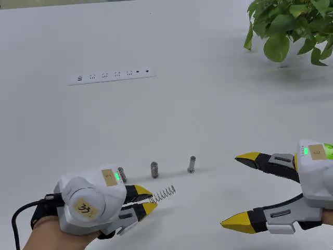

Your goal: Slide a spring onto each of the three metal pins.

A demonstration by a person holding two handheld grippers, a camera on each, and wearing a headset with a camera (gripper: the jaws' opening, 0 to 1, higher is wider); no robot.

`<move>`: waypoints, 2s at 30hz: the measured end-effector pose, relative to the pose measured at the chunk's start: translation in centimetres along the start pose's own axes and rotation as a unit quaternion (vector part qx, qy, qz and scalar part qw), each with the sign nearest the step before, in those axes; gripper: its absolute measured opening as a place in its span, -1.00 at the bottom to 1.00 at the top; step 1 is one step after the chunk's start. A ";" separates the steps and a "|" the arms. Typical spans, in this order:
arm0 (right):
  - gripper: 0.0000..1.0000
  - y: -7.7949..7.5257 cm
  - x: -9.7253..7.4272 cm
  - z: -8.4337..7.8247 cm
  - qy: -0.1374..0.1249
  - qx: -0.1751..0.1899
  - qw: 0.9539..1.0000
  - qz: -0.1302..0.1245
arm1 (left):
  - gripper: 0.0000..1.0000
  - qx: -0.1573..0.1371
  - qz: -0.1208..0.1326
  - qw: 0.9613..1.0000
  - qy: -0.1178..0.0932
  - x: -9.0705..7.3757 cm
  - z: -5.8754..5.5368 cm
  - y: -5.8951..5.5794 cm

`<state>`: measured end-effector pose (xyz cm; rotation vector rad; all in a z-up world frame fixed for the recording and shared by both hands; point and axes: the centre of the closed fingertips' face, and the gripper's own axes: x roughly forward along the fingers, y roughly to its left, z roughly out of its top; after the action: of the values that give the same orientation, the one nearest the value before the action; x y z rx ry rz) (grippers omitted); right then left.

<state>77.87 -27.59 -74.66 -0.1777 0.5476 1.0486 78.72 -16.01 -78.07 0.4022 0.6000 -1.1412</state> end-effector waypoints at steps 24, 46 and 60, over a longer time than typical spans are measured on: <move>-0.19 2.2 0.8 10.6 -0.167 0.135 0.976 -0.023 | -0.81 -0.058 0.041 0.982 -0.173 -4.5 8.1 -0.4; -0.72 3.7 1.9 12.4 -0.179 0.164 0.970 0.004 | -0.81 -0.071 0.047 0.974 -0.211 -5.2 9.6 -1.1; -0.75 4.3 2.0 12.4 -0.157 0.132 0.979 0.007 | -0.79 -0.064 0.044 0.977 -0.199 -4.9 9.3 -1.5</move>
<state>79.20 -18.97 -64.59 0.2245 0.3959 0.9823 78.13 -18.45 -67.70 0.0818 0.2986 -1.0532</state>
